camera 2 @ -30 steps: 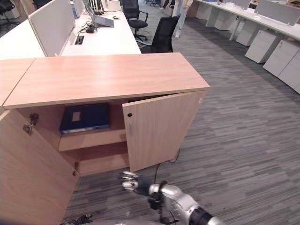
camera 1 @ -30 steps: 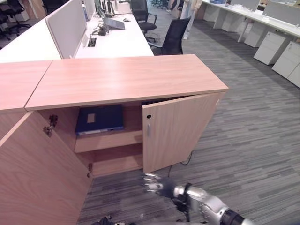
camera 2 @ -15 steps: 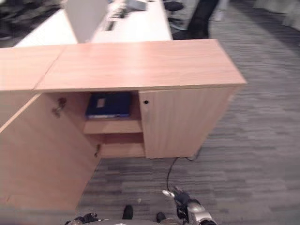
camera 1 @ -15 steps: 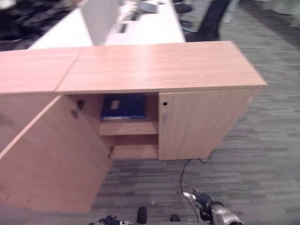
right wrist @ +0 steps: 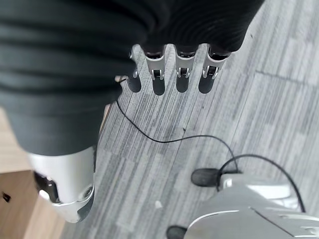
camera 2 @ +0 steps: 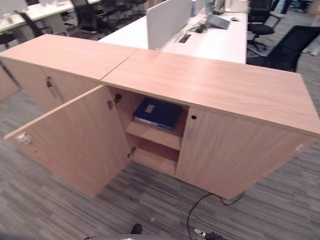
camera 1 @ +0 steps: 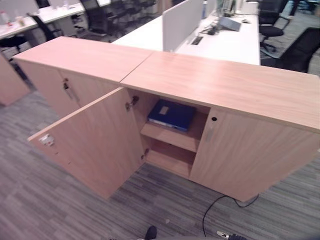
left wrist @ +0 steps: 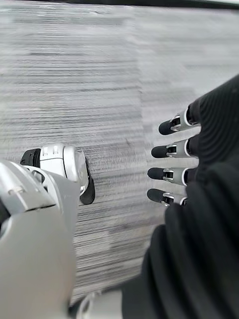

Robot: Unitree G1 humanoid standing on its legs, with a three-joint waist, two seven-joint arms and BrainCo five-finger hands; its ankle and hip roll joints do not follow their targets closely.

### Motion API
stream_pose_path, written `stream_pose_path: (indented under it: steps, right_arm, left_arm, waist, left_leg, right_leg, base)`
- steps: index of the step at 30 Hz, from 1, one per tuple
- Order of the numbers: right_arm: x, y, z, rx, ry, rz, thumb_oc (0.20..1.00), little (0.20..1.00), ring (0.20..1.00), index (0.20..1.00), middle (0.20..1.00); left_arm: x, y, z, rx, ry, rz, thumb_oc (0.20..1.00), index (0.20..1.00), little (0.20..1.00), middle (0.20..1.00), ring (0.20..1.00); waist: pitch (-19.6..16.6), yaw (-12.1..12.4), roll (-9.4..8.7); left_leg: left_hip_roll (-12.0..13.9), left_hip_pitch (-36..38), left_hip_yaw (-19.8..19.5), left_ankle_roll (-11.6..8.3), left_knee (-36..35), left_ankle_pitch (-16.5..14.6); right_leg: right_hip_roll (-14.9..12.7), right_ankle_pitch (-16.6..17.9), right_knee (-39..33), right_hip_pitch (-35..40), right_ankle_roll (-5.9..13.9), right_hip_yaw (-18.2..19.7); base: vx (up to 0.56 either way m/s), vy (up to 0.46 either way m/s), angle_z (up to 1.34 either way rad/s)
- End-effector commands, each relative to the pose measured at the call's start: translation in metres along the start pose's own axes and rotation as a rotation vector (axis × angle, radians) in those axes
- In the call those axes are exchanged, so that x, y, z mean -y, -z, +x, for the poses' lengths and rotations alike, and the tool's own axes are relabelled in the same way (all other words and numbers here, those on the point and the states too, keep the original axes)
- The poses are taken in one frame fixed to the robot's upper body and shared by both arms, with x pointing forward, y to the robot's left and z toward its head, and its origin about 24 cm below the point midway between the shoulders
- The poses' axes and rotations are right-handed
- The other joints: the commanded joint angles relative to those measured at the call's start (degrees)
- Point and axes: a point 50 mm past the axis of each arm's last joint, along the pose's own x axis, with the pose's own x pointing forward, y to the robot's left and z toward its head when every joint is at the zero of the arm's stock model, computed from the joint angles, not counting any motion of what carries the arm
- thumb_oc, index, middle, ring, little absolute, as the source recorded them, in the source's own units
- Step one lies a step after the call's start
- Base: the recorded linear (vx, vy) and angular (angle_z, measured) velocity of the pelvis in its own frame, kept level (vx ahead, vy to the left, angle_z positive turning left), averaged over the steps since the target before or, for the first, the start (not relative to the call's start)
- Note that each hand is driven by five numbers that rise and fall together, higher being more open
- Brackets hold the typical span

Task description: Put the empty folder in the office cabinet

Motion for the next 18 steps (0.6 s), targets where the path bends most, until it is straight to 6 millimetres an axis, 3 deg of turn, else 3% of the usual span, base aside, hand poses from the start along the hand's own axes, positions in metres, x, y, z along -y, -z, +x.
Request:
stream_pose_path:
  steps: [1,2,3,4,6,12,13,15,18]
  right_arm:
    - [0.005,-0.006,0.0,0.04,0.031,0.035,1.0,1.0,1.0,1.0,1.0]
    - [0.009,-0.013,0.0,0.054,0.05,0.071,1.0,1.0,1.0,1.0,1.0]
    - [0.01,-0.016,0.0,0.061,0.055,0.087,1.0,1.0,1.0,1.0,1.0]
    - [0.01,-0.016,0.0,0.061,0.055,0.087,1.0,1.0,1.0,1.0,1.0]
    - [0.008,-0.015,0.001,0.056,0.057,0.102,1.0,1.0,1.0,1.0,1.0]
    - [0.017,-0.002,0.0,0.027,0.092,0.174,1.0,1.0,1.0,1.0,1.0]
    - [0.02,-0.005,0.0,0.035,0.084,0.153,1.0,1.0,1.0,1.0,1.0]
    - [0.014,-0.006,0.0,0.045,0.077,0.113,1.0,1.0,1.0,1.0,1.0]
    - [0.017,-0.007,-0.001,0.071,0.077,0.051,1.0,1.0,1.0,1.0,1.0]
  left_arm:
    - [-0.012,-0.007,0.001,-0.003,-0.041,-0.133,1.0,1.0,1.0,1.0,1.0]
    - [-0.014,-0.01,0.001,0.006,-0.061,-0.179,1.0,1.0,1.0,1.0,1.0]
    - [-0.017,-0.01,0.001,0.013,-0.076,-0.194,1.0,1.0,1.0,1.0,1.0]
    - [-0.018,-0.01,0.001,0.013,-0.076,-0.194,1.0,1.0,1.0,1.0,1.0]
    - [-0.027,-0.009,0.001,0.018,-0.12,-0.221,1.0,1.0,1.0,1.0,1.0]
    - [-0.062,-0.014,-0.002,0.073,-0.274,-0.322,1.0,1.0,1.0,1.0,1.0]
    - [-0.105,-0.006,-0.008,0.036,-0.368,-0.368,1.0,1.0,1.0,1.0,1.0]
    - [-0.126,-0.018,-0.013,0.06,-0.446,-0.394,1.0,1.0,1.0,1.0,1.0]
    - [-0.178,-0.012,-0.03,0.072,-0.571,-0.468,1.0,1.0,1.0,1.0,1.0]
  waist:
    - [2.6,0.4,-2.7]
    - [3.6,0.3,-3.02]
    - [3.8,0.6,-3.04]
    - [3.7,0.6,-3.05]
    - [3.3,1.0,-2.69]
    - [0.9,1.8,-0.67]
    - [-0.1,0.9,-0.44]
    - [-1.4,-0.4,-0.5]
    - [-2.4,-1.7,-0.56]
  left_leg:
    - [-2.3,-1.4,4.5,1.54,6.9,-6.8]
    - [1.0,-4.2,15.1,1.85,9.0,-7.0]
    - [3.1,-4.6,21.1,2.44,9.5,-7.0]
    - [3.1,-4.7,21.1,2.45,9.4,-6.9]
    - [4.7,-4.2,25.4,2.36,8.2,-5.9]
    - [4.7,0.7,25.6,1.55,-2.6,-1.8]
    - [4.7,1.0,26.0,1.15,-3.0,-1.9]
    - [5.0,1.8,27.5,0.91,-3.0,-2.6]
    - [4.9,3.1,29.9,0.7,-3.0,-3.3]
  right_leg:
    - [-4.9,-1.6,0.7,-5.2,6.36,-0.2]
    - [-5.4,-1.7,0.6,-4.9,6.83,-1.8]
    - [-5.7,-1.6,0.3,-4.8,7.05,-2.9]
    - [-5.8,-1.5,0.3,-5.0,7.06,-2.9]
    - [-6.3,-1.6,0.3,-4.7,7.31,-4.8]
    - [-8.0,-2.2,0.3,-4.1,7.74,-9.9]
    - [-8.2,-2.4,0.3,-4.0,7.95,-10.0]
    - [-8.4,-2.4,0.3,-3.9,8.15,-9.6]
    - [-9.0,-2.0,0.3,-3.7,8.62,-8.1]
  base:
    - [-0.17,-0.022,0.89]
    - [-0.14,-0.014,0.98]
    - [-0.14,-0.016,0.94]
    - [-0.05,-0.002,0.7]
    - [0.0,0.023,0.58]
    - [0.04,0.076,0.56]
    - [0.09,0.071,0.59]
    - [0.11,0.079,0.28]
    - [0.09,0.079,-0.28]
